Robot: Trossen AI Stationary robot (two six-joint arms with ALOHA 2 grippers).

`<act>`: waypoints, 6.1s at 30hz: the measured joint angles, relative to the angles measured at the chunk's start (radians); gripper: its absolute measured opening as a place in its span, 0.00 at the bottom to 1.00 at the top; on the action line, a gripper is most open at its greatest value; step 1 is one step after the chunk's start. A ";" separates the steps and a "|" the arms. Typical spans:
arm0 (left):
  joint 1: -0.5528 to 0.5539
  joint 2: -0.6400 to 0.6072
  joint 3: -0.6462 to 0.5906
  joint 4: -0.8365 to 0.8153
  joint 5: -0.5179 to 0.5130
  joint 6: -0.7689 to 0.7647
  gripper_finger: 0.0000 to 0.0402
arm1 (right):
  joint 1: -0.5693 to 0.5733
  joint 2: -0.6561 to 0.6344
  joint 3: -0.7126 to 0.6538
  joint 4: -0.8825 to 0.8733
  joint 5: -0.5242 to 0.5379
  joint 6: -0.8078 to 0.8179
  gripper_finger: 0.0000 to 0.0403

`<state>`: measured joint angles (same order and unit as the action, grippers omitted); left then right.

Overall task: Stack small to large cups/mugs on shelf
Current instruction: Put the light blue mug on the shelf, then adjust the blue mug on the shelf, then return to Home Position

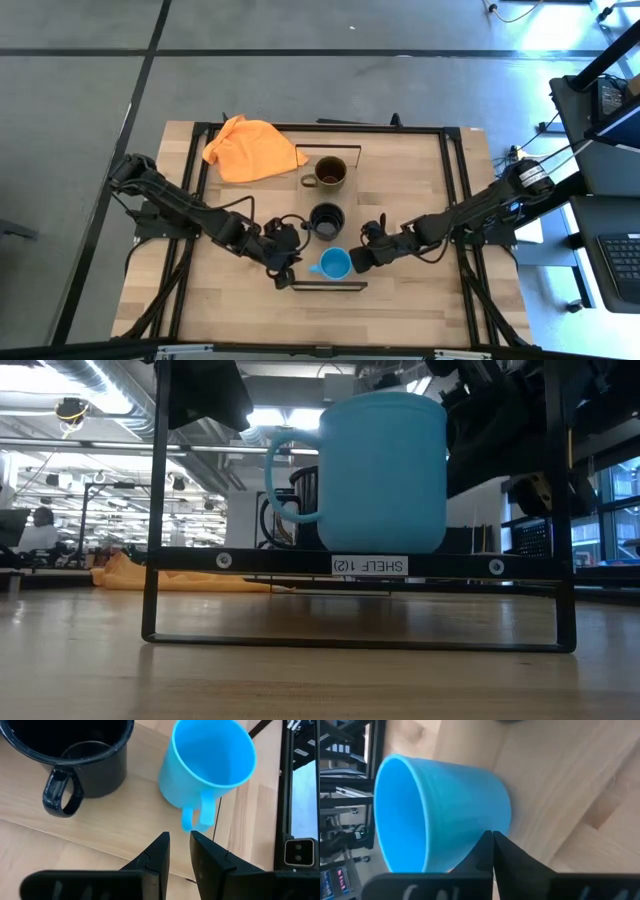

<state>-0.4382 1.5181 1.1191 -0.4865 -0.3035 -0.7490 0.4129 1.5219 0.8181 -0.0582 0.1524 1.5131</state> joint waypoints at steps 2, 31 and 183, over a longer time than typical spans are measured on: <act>0.006 0.000 0.000 0.004 -0.001 0.000 0.18 | 0.000 0.006 0.000 0.013 -0.016 -0.003 0.01; 0.045 0.000 0.000 0.011 -0.002 0.007 0.18 | 0.000 0.042 0.000 0.136 -0.056 -0.088 0.01; 0.098 -1.437 -0.498 0.277 -0.094 0.703 0.18 | -0.181 -1.096 -0.354 0.220 -0.058 -1.078 0.06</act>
<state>-0.3397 0.0811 0.6209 -0.2091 -0.3978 -0.0463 0.2317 0.4258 0.4644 0.1616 0.0939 0.4347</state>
